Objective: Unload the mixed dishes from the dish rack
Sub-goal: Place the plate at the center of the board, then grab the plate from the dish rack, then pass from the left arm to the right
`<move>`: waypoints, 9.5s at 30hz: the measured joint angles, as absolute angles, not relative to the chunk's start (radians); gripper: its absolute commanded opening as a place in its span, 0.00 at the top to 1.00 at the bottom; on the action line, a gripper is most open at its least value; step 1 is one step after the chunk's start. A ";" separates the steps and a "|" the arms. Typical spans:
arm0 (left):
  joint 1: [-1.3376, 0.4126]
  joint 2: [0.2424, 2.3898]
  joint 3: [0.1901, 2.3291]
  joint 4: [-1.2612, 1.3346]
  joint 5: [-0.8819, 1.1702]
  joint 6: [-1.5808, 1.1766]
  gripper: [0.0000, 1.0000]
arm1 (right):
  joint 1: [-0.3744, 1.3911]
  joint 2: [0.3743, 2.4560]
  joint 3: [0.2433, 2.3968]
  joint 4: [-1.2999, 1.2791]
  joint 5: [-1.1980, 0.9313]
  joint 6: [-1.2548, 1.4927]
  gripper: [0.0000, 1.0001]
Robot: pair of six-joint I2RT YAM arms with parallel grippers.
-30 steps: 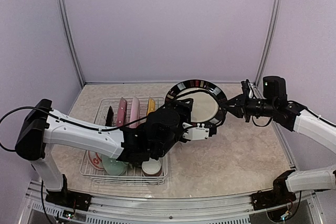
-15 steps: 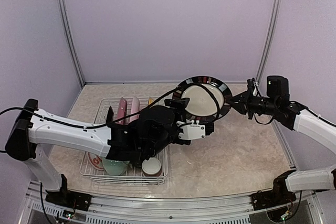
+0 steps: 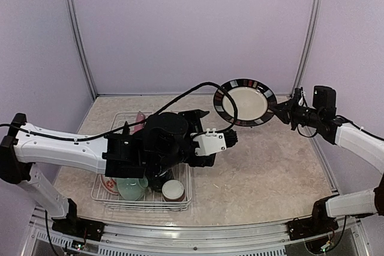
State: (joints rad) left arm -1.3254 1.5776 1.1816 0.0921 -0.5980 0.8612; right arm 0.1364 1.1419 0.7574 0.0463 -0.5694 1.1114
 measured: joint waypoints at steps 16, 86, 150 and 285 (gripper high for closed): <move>-1.144 1.235 1.258 -0.068 -0.436 0.334 0.01 | -0.057 1.456 0.688 0.271 -0.636 1.053 1.00; -0.743 1.207 1.378 -0.606 -0.109 -0.467 0.01 | 0.117 1.600 0.873 -0.018 -0.425 0.583 0.01; -0.907 1.975 1.810 -1.032 -0.403 -0.876 0.47 | 0.108 1.035 0.735 -0.125 -0.365 0.379 0.01; -1.356 1.880 1.221 0.495 -0.878 1.449 1.00 | 0.378 1.335 1.106 -0.486 -0.608 0.463 0.49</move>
State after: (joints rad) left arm -1.3563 1.8801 1.2209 0.4946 -0.8780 1.4487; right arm 0.3782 1.3346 1.1061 -0.4862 -0.6079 0.4625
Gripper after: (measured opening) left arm 0.227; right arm 0.588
